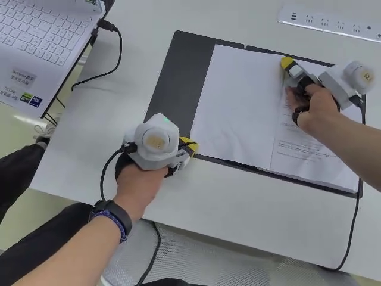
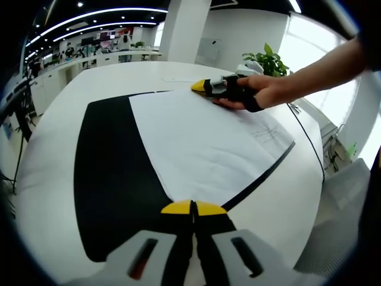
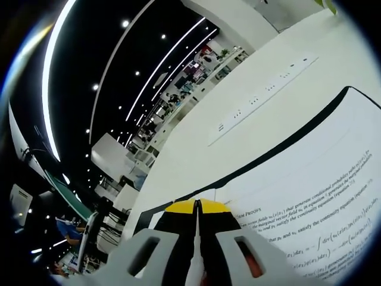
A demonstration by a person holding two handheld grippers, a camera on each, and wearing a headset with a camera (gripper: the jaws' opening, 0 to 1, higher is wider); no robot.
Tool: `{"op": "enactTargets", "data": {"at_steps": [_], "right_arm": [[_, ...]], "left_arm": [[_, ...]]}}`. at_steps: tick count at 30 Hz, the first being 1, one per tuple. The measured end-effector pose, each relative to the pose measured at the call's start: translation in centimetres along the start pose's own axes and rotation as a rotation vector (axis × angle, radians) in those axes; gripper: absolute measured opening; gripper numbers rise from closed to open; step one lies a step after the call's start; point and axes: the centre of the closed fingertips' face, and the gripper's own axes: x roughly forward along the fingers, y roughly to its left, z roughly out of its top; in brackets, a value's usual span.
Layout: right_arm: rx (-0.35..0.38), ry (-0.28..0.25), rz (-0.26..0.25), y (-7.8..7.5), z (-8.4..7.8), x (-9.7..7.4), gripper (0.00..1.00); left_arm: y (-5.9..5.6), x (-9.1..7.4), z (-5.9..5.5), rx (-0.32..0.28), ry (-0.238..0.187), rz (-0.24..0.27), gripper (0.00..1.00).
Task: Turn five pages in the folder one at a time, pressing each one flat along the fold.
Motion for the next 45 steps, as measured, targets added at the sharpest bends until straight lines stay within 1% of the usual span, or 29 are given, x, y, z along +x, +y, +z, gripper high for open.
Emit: {"op": "enactTargets", "data": {"at_steps": [6, 9, 11, 12, 15, 21, 24, 25, 26, 27, 36, 40, 45], "right_arm": [[-0.046, 0.031, 0.019, 1.0, -1.2, -1.4, 0.00], [-0.052, 0.040, 0.032, 1.4, -1.9, -2.3, 0.00], [-0.051, 0.045, 0.040, 1.2, -2.1, -2.7, 0.00], [-0.045, 0.048, 0.043, 1.6, -2.4, -3.2, 0.00], [-0.055, 0.055, 0.047, 2.1, -3.0, -4.1, 0.00], [-0.050, 0.058, 0.052, 2.7, -4.0, -5.5, 0.00], [-0.052, 0.060, 0.056, 2.6, -4.3, -5.9, 0.00], [-0.049, 0.059, 0.057, 2.4, -4.4, -5.9, 0.00], [-0.048, 0.059, 0.056, 1.8, -4.3, -5.7, 0.00], [-0.057, 0.057, 0.053, 1.7, -4.3, -5.8, 0.00], [-0.061, 0.063, 0.049, 2.3, -5.5, -7.5, 0.00], [-0.069, 0.059, 0.046, 2.6, -6.3, -8.7, 0.00], [-0.056, 0.050, 0.045, 2.7, -7.0, -10.0, 0.00]], "left_arm": [[0.0, 0.0, 0.0, -0.001, -0.008, -0.010, 0.00], [0.1, 0.1, 0.0, 0.004, -0.008, -0.009, 0.00], [0.2, 0.2, 0.0, 0.001, -0.011, -0.007, 0.00], [0.2, 0.2, 0.0, 0.000, -0.013, -0.007, 0.00], [0.3, 0.3, -0.1, -0.005, -0.019, -0.012, 0.00], [0.4, 0.4, -0.1, -0.002, -0.021, -0.007, 0.00], [0.5, 0.5, -0.1, -0.005, -0.023, -0.006, 0.00], [0.5, 0.5, -0.1, -0.007, -0.024, -0.008, 0.00], [0.5, 0.5, -0.1, -0.009, -0.024, -0.011, 0.00], [0.5, 0.5, -0.1, -0.009, -0.024, -0.012, 0.00], [0.5, 0.6, -0.1, 0.007, -0.024, -0.011, 0.00], [0.5, 0.6, -0.2, 0.007, -0.024, -0.010, 0.00], [0.4, 0.7, -0.2, 0.013, -0.022, -0.012, 0.00]]}}
